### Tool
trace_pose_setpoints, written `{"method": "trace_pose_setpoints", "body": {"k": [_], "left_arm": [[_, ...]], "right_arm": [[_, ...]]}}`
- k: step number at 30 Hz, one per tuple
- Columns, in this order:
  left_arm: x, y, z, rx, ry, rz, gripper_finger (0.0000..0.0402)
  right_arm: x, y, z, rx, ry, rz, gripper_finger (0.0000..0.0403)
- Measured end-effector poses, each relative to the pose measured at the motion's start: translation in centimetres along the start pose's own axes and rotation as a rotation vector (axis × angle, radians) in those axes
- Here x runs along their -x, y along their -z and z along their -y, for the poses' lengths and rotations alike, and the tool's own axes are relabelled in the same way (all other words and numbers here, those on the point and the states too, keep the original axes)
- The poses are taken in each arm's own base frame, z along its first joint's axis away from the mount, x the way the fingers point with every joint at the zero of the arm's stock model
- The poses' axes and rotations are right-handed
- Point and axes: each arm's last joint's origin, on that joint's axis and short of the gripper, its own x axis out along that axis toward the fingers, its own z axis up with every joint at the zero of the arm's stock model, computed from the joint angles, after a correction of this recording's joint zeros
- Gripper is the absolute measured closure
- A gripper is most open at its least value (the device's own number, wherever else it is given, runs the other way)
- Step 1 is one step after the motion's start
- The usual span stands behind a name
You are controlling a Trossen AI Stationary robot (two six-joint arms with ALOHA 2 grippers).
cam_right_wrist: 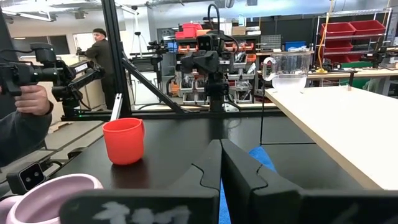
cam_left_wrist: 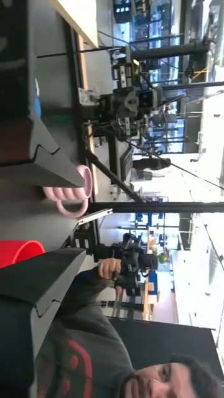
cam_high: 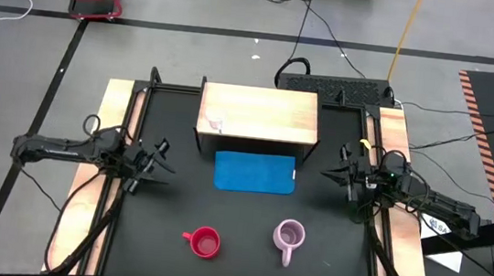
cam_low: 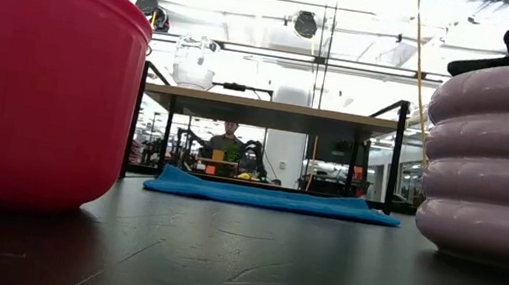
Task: Stack small to large cups/mugs on shelf
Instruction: Put the red mug on the shelf
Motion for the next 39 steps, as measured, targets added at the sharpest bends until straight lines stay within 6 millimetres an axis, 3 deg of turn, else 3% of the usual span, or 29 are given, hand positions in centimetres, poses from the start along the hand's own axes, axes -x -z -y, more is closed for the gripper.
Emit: {"method": "trace_pose_setpoints", "body": {"k": [10,15,27,39], "left_arm": [[-1.5,-0.3,0.2,0.025,-0.031,-0.047,0.0229],[-3.3,-1.8,0.3,0.005,-0.009,-0.095,0.0229],[-6.5,-3.3,-0.1,0.065,-0.039,-0.383,0.0229],[-7.7,-3.2,1.1,0.115,0.045,-0.385,0.0229]], "right_arm": [[0.0,0.0,0.0,-0.001,0.000,-0.001,0.0403],[0.0,0.0,0.0,-0.002,0.000,-0.002,0.0403],[0.0,0.0,0.0,-0.005,-0.001,-0.002,0.0403],[0.0,0.0,0.0,0.002,-0.002,-0.002,0.0403]]}}
